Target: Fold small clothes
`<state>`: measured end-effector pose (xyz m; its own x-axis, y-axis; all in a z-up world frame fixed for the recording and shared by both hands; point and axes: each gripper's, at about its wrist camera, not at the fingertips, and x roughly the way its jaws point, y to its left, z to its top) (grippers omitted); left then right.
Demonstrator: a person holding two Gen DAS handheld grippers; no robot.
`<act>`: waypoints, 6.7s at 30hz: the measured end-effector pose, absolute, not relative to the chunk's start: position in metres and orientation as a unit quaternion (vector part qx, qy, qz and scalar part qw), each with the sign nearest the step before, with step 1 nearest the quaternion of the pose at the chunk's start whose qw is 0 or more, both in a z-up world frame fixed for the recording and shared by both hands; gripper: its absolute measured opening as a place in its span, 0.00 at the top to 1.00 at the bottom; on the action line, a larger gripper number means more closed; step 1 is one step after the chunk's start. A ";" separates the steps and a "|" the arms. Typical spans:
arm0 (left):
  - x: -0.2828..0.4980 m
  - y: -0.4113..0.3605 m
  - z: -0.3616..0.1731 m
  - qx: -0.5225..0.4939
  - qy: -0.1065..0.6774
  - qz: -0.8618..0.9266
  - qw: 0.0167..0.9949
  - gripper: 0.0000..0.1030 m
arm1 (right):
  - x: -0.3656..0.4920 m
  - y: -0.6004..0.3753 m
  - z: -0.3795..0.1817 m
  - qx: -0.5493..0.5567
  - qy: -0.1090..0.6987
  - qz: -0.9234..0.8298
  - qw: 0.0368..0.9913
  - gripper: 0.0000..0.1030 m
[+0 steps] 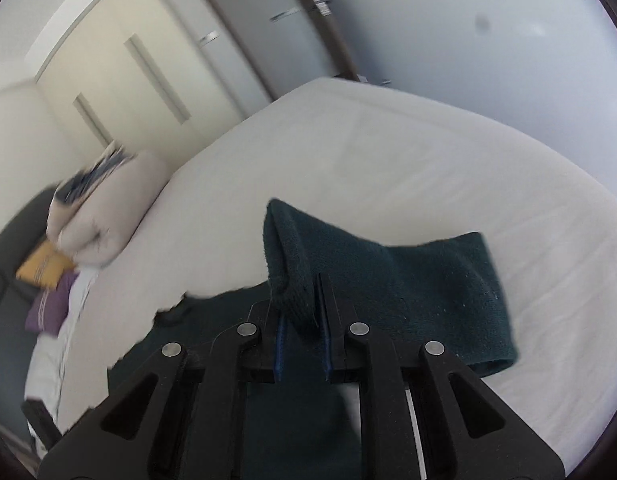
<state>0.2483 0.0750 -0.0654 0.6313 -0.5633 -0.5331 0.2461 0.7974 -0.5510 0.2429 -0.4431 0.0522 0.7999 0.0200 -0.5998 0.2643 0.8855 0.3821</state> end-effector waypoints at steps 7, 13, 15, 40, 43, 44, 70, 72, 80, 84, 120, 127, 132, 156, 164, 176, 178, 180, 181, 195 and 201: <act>0.260 0.081 -0.083 -0.324 0.398 -0.272 0.814 0.16 | 0.299 -0.199 -0.005 0.087 0.384 0.056 0.918 0.88; 0.261 0.071 -0.087 -0.331 0.412 -0.281 0.801 0.15 | 0.302 -0.133 -0.091 0.079 0.447 0.077 0.888 0.75; 0.261 0.066 -0.090 -0.332 0.421 -0.284 0.795 0.14 | 0.271 -0.131 -0.131 0.107 0.442 0.109 0.884 0.54; 0.305 -0.082 -0.088 -0.122 0.548 -0.212 0.800 0.91 | 0.145 -0.337 -0.194 0.510 0.238 0.287 0.775 0.25; 0.304 -0.072 -0.073 -0.135 0.534 -0.213 0.807 0.91 | 0.140 -0.348 -0.197 0.520 0.230 0.292 0.769 0.25; 0.304 -0.067 -0.067 -0.136 0.528 -0.212 0.811 0.91 | 0.136 -0.353 -0.196 0.521 0.229 0.293 0.768 0.25; 0.315 0.026 -0.093 -0.150 0.511 -0.144 0.834 0.63 | 0.136 -0.366 -0.151 0.499 0.259 0.264 0.783 0.24; 0.312 0.025 -0.093 -0.148 0.507 -0.150 0.835 0.59 | 0.139 -0.366 -0.135 0.475 0.277 0.228 0.803 0.23; 0.310 0.033 -0.093 -0.170 0.502 -0.156 0.833 0.59 | 0.197 -0.432 -0.127 0.494 0.331 0.064 0.802 0.24; 0.309 0.034 -0.093 -0.174 0.501 -0.158 0.833 0.59 | 0.208 -0.459 -0.124 0.518 0.303 0.037 0.799 0.24; 0.313 0.017 -0.102 -0.105 0.444 -0.168 0.874 0.59 | 0.341 -0.504 -0.116 0.467 0.377 0.063 0.798 0.27; 0.279 0.060 -0.093 -0.185 0.436 -0.173 0.863 0.49 | 0.290 -0.496 -0.112 0.424 0.368 0.098 0.821 0.27; 0.203 0.093 -0.079 -0.197 0.438 -0.140 0.866 0.33 | 0.202 -0.486 -0.111 0.392 0.388 0.087 0.829 0.26; 0.000 0.124 -0.096 -0.251 0.520 -0.138 0.805 0.25 | -0.126 -0.483 -0.098 0.352 0.410 0.057 0.839 0.26; 0.000 0.131 -0.101 -0.252 0.549 -0.153 0.782 0.37 | -0.132 -0.472 -0.096 0.330 0.441 0.069 0.832 0.26; -0.011 0.130 -0.104 -0.279 0.564 -0.174 0.758 0.38 | -0.130 -0.478 -0.088 0.343 0.455 0.073 0.818 0.26; -0.014 0.132 -0.106 -0.281 0.565 -0.167 0.758 0.51 | -0.130 -0.478 -0.088 0.342 0.456 0.075 0.818 0.26; -0.014 0.139 -0.112 -0.297 0.570 -0.156 0.750 0.79 | -0.130 -0.480 -0.088 0.349 0.456 0.076 0.815 0.26; -0.014 0.142 -0.116 -0.306 0.573 -0.154 0.744 0.92 | -0.131 -0.481 -0.088 0.353 0.455 0.077 0.814 0.26; -0.019 0.154 -0.112 -0.352 0.553 -0.160 0.738 0.95 | -0.130 -0.493 -0.089 0.355 0.476 0.083 0.800 0.43; -0.025 0.157 -0.107 -0.357 0.544 -0.166 0.741 0.95 | -0.124 -0.490 -0.096 0.344 0.508 0.085 0.785 0.58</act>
<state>-0.0246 0.1570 -0.1068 0.3527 -0.6344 -0.6878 -0.1414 0.6905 -0.7094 -0.1239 -0.4904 -0.0961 0.4691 0.4835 -0.7391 0.2166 0.7483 0.6270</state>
